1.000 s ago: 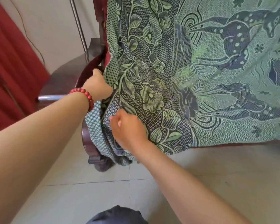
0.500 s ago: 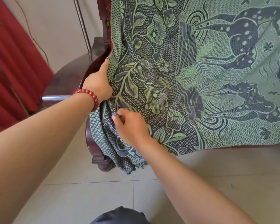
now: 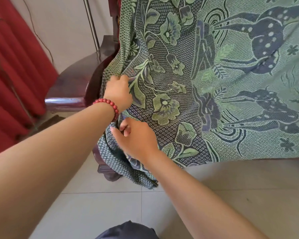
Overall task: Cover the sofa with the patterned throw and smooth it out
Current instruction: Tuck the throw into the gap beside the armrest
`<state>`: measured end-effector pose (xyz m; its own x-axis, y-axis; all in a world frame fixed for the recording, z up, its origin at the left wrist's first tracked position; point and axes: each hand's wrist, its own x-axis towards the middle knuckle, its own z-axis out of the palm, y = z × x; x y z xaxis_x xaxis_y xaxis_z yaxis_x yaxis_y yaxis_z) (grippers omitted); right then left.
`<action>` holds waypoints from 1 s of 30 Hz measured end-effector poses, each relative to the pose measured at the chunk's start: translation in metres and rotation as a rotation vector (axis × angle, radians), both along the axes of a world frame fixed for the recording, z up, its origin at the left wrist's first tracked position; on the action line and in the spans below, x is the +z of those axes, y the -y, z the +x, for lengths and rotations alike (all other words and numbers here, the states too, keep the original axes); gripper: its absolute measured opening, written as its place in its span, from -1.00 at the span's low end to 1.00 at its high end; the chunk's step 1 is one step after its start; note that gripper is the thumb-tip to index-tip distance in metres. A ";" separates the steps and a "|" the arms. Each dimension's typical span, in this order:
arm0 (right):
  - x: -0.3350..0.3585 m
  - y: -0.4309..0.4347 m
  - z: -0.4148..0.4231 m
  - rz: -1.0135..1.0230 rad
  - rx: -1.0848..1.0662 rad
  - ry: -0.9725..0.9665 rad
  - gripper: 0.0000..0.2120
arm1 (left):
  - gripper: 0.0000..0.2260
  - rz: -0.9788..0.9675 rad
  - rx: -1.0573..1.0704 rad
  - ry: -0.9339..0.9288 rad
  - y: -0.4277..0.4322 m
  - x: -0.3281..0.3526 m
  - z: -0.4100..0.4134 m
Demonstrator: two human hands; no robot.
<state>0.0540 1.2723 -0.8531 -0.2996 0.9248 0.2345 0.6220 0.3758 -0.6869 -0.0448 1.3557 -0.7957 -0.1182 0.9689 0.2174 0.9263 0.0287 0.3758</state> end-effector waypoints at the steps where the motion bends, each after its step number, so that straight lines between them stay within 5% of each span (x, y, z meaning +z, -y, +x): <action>1: 0.002 -0.003 0.001 0.002 -0.036 0.004 -0.69 | -0.61 -0.038 0.046 -0.014 -0.001 -0.001 -0.001; 8: 0.004 -0.004 -0.014 0.042 0.032 0.202 -0.67 | -0.74 -0.063 0.134 -0.148 -0.002 -0.001 -0.015; 15: 0.001 0.009 -0.039 0.035 0.256 0.237 -0.67 | -0.52 -0.237 0.172 -0.270 -0.009 0.004 -0.012; 18: 0.000 -0.002 -0.028 0.025 0.216 0.210 -0.75 | -0.65 -0.101 0.193 -0.204 -0.014 0.001 -0.012; 30: 0.009 -0.041 0.008 -0.120 -0.122 0.115 -0.52 | -0.71 -0.026 0.179 -0.220 -0.073 0.012 -0.004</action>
<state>0.0625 1.3134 -0.8436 -0.2016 0.9752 0.0910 0.7348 0.2121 -0.6443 -0.0484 1.4292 -0.7836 -0.2408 0.9425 0.2319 0.9647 0.2062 0.1637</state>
